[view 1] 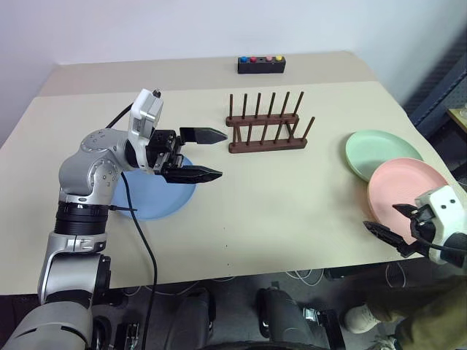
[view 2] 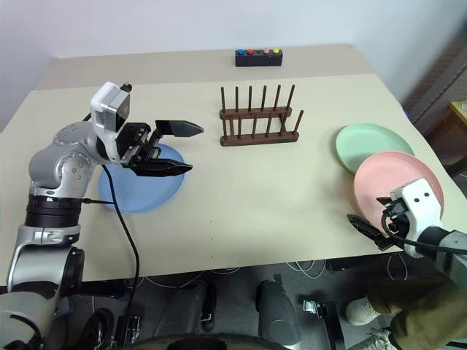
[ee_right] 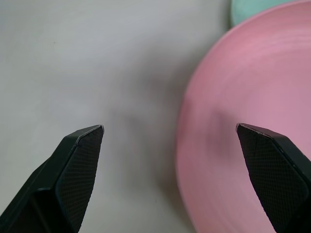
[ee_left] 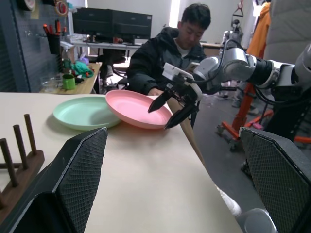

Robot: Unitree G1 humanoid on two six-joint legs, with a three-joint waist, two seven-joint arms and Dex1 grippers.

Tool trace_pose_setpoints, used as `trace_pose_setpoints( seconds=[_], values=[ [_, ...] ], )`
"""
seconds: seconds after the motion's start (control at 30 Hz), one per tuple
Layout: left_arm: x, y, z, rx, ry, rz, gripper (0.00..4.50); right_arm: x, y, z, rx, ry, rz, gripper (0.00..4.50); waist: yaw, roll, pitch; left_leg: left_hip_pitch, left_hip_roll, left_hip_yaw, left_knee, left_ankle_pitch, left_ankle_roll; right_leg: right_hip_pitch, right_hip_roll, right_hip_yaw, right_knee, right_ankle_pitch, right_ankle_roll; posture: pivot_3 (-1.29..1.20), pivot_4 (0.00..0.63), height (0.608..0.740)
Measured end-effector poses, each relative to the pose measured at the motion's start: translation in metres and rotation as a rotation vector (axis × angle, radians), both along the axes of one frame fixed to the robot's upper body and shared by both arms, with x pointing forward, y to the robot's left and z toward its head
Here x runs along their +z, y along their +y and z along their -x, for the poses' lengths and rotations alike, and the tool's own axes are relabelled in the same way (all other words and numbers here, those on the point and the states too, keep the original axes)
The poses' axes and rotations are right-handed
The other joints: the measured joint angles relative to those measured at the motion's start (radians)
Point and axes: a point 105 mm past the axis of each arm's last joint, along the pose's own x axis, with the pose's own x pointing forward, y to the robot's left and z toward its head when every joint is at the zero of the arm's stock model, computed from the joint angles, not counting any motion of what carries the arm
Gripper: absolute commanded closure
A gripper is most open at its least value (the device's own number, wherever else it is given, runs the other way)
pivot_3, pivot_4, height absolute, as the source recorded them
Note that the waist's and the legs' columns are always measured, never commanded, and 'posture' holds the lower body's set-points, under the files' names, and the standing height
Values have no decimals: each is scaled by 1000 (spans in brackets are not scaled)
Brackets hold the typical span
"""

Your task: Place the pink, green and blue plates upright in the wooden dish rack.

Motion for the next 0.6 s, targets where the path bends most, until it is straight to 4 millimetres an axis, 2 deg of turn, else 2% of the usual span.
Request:
trace_pose_setpoints(
  seconds=[0.17,0.2,0.3,0.4,0.5,0.6],
  values=[
    [-1,0,0,10,-2,-4,36,-19,-4,0,-6,48,43,19,1,0,0,0,0,0,0,0,0,0,0,0,0,0,0,0,150,740],
    [-2,1,1,11,-2,-7,11,-22,-6,0,-12,56,53,259,0,0,0,0,0,0,0,0,0,0,0,0,0,0,0,0,150,740],
    [-5,2,1,19,5,-11,0,-30,-13,0,-39,65,64,1305,0,0,0,0,0,0,0,0,0,0,0,0,0,0,0,0,150,740],
    [-6,3,0,28,-3,-14,0,-32,-18,-4,-56,56,76,2803,-1,0,0,0,0,0,0,0,0,0,0,0,0,0,0,0,150,740],
    [-6,2,0,27,-4,-18,0,-26,-17,-8,-47,26,84,4342,-1,0,0,0,0,0,0,0,0,0,0,0,0,0,0,0,150,740],
    [-7,2,0,27,-7,-24,0,-15,-18,-13,-46,-18,106,4430,-1,-1,-1,0,0,0,0,0,0,0,0,0,0,0,0,0,150,740]
  ],
)
